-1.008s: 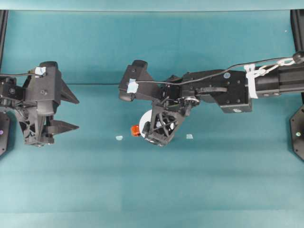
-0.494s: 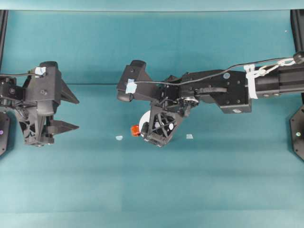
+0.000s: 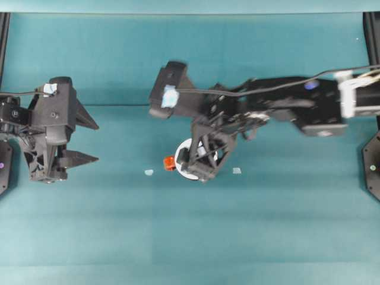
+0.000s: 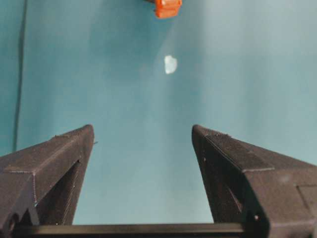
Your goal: Put the paper cup into the moved red handle cup holder.
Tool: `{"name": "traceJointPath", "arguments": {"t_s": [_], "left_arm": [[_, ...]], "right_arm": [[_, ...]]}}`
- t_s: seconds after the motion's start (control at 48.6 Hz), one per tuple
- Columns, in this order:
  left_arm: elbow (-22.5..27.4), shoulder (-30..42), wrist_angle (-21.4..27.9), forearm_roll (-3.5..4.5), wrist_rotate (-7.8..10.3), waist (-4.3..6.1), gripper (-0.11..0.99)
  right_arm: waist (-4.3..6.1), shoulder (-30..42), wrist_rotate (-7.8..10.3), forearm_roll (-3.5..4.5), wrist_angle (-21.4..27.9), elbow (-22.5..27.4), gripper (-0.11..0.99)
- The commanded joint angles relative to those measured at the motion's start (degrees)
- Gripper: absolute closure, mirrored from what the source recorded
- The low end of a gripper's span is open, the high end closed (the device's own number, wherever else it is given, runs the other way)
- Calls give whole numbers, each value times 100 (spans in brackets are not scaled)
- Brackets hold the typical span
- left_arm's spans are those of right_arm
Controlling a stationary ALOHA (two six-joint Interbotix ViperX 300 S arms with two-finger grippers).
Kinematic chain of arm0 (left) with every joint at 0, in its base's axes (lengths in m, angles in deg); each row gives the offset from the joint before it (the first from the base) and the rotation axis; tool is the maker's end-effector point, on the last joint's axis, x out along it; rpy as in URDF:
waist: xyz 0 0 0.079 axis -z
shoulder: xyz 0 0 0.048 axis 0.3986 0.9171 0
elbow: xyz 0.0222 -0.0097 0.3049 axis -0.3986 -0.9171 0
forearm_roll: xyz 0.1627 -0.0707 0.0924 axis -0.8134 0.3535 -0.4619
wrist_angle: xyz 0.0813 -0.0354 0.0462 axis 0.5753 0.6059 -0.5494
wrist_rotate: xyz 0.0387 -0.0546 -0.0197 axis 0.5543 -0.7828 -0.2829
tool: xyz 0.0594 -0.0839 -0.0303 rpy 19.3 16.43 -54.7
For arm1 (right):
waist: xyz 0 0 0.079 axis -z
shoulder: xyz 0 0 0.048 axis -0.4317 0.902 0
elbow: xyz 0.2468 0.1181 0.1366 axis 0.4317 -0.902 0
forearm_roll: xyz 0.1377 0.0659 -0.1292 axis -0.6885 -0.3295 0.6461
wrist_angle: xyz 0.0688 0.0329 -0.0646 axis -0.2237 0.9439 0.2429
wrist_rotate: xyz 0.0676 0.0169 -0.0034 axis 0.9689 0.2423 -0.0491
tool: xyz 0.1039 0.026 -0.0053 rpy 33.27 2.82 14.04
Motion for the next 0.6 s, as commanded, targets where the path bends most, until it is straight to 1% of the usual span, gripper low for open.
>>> {"name": "traceJointPath", "arguments": {"t_s": [0.0, 0.041, 0.103, 0.144, 0.185, 0.329, 0.432, 0.453, 0.576], "left_arm": [[114, -44, -9, -9, -9, 9, 5], [105, -44, -9, -18, -9, 9, 5], [105, -44, -9, -9, -9, 9, 5], [105, -44, -9, -9, -9, 9, 5], [105, -44, -9, -18, -9, 9, 5], [105, -44, 0, -9, -9, 9, 5], [105, -53, 0, -18, -9, 9, 5], [105, -53, 0, -9, -9, 0, 5], [105, -62, 0, -18, -9, 9, 5]], "right_arm": [[-18, -343, -26, 18, -35, 70, 9], [-18, -448, -35, 35, -35, 26, 9], [-18, -562, -44, 53, -62, -35, 9], [-18, -633, -88, 79, -88, -97, 9], [-18, -721, -158, 88, -123, -167, 9], [-18, -949, -396, 79, -246, -431, 9], [-18, -1134, -466, 88, -396, -633, 9], [-18, -1204, -483, 79, -448, -712, 9], [-18, -1521, -545, 88, -791, -1046, 9]]}}
